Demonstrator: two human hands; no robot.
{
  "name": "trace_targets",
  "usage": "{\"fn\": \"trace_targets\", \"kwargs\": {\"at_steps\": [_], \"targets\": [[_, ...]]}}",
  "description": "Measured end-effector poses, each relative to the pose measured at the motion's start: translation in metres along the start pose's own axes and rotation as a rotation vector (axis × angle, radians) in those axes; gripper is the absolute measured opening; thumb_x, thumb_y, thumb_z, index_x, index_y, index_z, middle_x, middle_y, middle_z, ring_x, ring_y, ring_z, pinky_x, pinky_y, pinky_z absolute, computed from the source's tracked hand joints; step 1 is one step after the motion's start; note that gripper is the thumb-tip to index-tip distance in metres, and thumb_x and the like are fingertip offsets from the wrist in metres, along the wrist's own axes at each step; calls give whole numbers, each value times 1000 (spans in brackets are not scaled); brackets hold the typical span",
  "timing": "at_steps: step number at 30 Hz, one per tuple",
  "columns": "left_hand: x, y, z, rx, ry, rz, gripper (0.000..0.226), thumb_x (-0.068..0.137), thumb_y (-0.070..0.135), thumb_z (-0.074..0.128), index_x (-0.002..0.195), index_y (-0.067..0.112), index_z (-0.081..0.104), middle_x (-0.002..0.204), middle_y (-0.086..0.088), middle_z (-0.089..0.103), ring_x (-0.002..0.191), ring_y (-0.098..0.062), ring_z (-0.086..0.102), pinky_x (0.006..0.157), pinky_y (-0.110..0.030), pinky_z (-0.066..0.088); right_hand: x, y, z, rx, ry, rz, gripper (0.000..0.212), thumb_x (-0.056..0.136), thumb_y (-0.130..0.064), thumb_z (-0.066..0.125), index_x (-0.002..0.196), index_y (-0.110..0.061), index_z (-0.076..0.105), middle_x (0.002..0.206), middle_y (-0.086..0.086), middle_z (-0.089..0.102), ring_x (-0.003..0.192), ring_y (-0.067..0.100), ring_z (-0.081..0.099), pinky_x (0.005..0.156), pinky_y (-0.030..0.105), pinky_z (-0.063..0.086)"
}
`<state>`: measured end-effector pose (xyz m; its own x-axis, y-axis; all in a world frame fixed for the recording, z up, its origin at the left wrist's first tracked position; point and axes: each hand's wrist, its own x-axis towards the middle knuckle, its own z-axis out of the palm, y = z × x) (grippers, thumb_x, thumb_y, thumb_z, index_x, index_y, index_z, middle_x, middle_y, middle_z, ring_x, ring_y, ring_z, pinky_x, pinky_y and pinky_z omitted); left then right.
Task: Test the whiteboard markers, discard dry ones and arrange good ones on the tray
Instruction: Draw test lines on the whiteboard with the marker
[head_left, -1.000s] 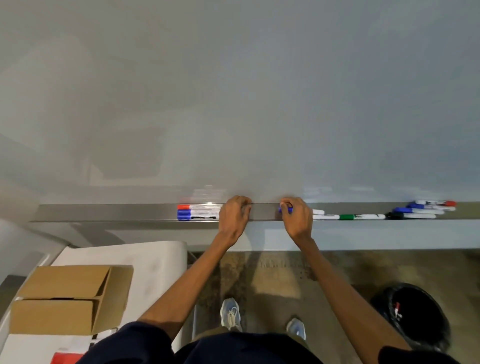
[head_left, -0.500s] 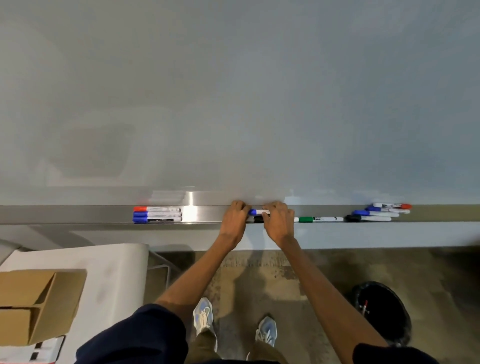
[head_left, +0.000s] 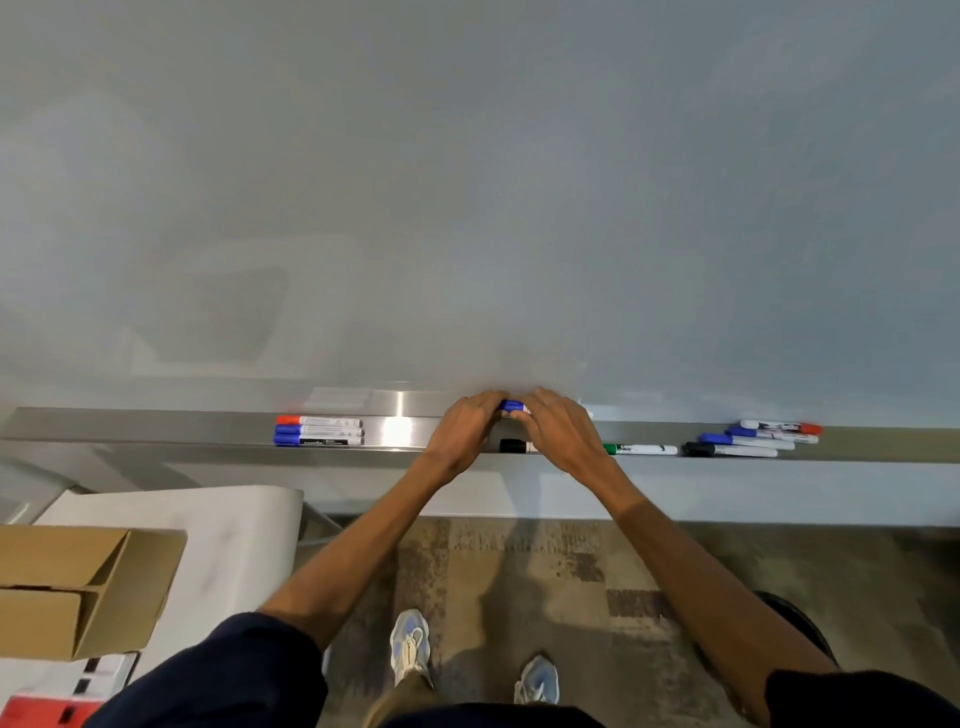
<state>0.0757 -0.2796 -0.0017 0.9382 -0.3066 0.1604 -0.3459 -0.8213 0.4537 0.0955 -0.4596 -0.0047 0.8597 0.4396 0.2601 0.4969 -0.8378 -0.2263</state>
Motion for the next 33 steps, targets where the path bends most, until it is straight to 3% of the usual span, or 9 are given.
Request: {"fn": "trace_targets", "kwargs": {"at_steps": [5,10,13,16,18,21,25,28,33], "targets": [[3,11,-12,17,13,48,41,90,-5,55,128,11,54,120,-11,65,98,-29,65,84,-36,54,3,8,-24,-39,7,-53,38,97,-39,43,101,-13,71,82,6,74,65,27,67,54,24,32],[0,24,-18,21,19,72,38,94,-4,48,129,10,52,119,-11,62,96,-31,62,80,-34,50,2,10,-40,-44,-79,-38,47,95,-45,38,106,-11,68,77,10,71,60,28,60,56,26,33],[-2,31,-21,31,28,105,39,93,-6,48,130,9,52,118,-11,62,94,-30,62,79,-36,51,-3,11,-47,-49,-158,-20,41,102,-40,42,109,-8,66,79,13,69,59,24,48,53,26,27],[-5,40,-21,48,11,134,44,90,-10,49,129,11,51,116,-10,62,92,-31,63,77,-40,53,-8,11,-53,-60,-240,16,41,102,-42,41,98,-9,65,73,11,64,60,25,47,53,28,28],[-7,42,-21,26,31,127,41,91,-6,49,127,12,51,114,-10,61,91,-32,63,75,-42,54,-14,16,-57,-39,-262,86,46,101,-46,41,79,-11,58,67,7,55,61,26,46,58,31,31],[-10,38,-27,-20,105,75,32,97,2,46,128,9,51,117,-12,61,95,-32,65,79,-44,56,-26,39,-63,40,-205,229,51,100,-51,43,61,-18,39,61,1,44,63,26,45,60,32,34],[-9,42,-36,-30,225,23,30,100,9,50,129,7,54,117,-12,64,93,-30,67,81,-35,56,-35,58,-72,196,-56,290,63,95,-68,34,67,-13,48,57,6,50,55,27,49,56,32,38],[1,67,-43,-170,319,-58,25,103,21,47,124,12,54,113,-4,64,95,-23,64,80,-30,50,-28,50,-91,417,73,285,74,90,-78,26,71,-11,52,59,10,53,56,26,52,55,31,36],[22,118,-60,-355,437,-73,16,102,22,46,117,17,41,102,6,58,88,-18,62,74,-30,49,-12,29,-136,690,234,286,40,95,-64,41,85,-28,55,71,3,55,63,17,51,61,32,43]]}}
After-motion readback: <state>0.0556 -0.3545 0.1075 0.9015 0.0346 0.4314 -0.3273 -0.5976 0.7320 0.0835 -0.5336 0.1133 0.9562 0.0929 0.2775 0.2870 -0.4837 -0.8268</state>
